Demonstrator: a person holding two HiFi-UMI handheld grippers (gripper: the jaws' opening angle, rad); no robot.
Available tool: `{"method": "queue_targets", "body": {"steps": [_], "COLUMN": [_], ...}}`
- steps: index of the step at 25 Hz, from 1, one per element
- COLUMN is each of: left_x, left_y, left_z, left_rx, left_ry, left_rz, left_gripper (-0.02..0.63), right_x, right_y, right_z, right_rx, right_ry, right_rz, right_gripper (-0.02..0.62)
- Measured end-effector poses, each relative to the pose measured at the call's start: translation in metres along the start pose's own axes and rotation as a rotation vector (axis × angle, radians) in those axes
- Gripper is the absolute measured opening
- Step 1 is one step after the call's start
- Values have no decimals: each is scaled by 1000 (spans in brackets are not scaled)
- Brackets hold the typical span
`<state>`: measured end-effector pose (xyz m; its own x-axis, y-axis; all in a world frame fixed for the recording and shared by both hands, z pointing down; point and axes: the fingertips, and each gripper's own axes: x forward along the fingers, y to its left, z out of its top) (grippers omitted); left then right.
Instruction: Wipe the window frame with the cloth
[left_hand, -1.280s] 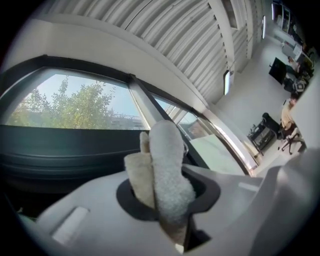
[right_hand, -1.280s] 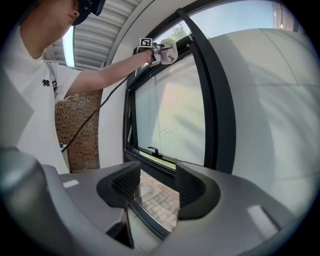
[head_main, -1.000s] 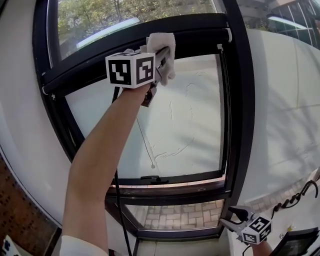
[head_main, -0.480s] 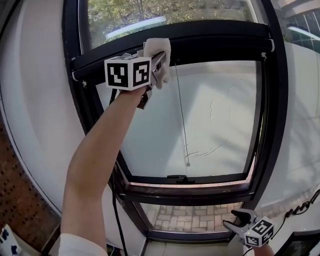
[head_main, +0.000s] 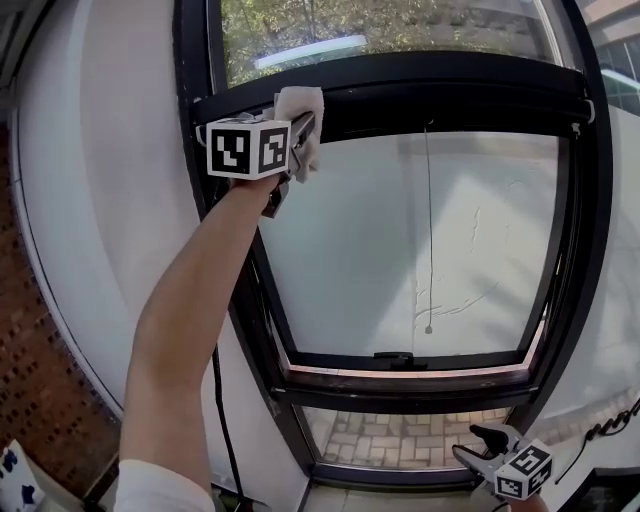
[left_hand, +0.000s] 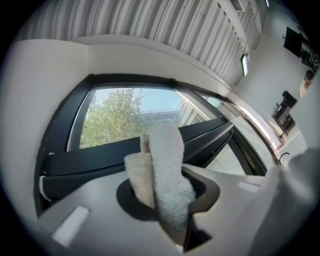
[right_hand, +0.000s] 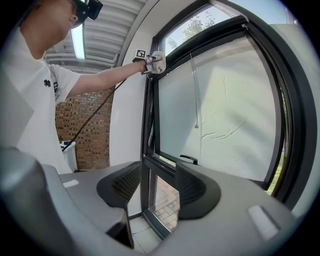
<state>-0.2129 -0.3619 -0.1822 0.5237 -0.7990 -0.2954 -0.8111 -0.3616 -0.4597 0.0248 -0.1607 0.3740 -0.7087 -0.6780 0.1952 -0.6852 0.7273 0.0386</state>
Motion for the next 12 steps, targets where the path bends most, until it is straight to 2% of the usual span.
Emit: {"method": "queue_targets", "body": {"steps": [6, 12], "left_x": [-26, -52], "left_y": [65, 114], "left_z": [-27, -44], "left_rx": [27, 27], "left_ry": [45, 52], "left_rz": [79, 133], "left_gripper": [106, 106], "right_x": [14, 29], "right_y": [18, 36], "right_z": [1, 0], "right_rx": [19, 34], "right_ry": [12, 28], "right_rz": [-28, -35], "right_gripper": [219, 219]}}
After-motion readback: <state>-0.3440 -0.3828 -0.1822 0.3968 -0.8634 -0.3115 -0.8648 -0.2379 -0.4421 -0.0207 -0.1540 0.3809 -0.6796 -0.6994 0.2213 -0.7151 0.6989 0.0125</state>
